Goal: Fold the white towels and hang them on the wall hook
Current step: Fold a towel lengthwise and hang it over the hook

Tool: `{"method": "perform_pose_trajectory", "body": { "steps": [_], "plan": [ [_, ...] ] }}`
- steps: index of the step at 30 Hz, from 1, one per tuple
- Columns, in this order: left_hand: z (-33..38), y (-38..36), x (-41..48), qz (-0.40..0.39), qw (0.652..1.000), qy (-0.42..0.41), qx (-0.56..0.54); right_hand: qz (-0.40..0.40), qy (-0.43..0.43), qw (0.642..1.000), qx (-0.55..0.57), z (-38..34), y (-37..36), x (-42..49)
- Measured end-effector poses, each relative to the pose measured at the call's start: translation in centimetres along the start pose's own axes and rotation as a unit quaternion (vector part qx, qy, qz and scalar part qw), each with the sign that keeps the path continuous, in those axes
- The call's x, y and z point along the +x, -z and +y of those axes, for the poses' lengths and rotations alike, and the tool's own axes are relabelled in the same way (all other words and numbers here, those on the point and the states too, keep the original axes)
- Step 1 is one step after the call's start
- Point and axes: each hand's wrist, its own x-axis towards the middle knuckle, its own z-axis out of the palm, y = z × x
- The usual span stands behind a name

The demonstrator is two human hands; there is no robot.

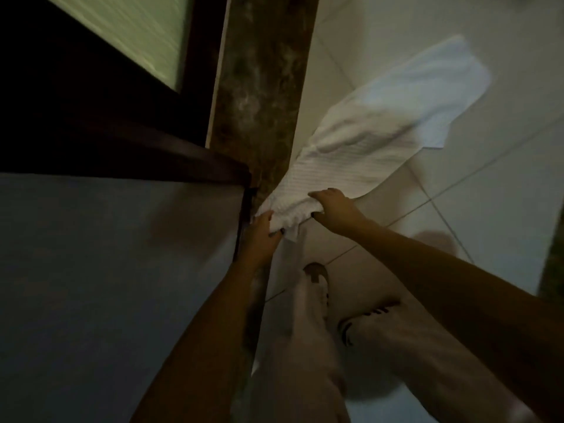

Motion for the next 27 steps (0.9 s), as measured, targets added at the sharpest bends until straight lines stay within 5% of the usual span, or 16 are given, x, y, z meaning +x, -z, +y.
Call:
{"method": "perform_pose_trajectory", "body": {
  "steps": [4,12,16,27],
  "plan": [
    [-5.5,-2.3,6.1,0.076,0.995,0.044,-0.05,0.007,0.019,1.0,-0.016,1.4,-4.7,6.6],
    [-9.9,-5.8,9.9,0.066,0.987,0.061,-0.137,0.015,0.008,0.999,-0.046,3.9,-10.4,10.8],
    [-7.4,-5.9,7.7,0.063,0.982,0.012,-0.177,-0.002,-0.014,0.993,0.114,3.9,-8.9,7.9],
    [10.3,-0.6,-7.1,0.028,0.979,-0.126,-0.16,0.141,-0.002,0.957,0.253,-2.2,7.6,-10.6]
  ]
}}
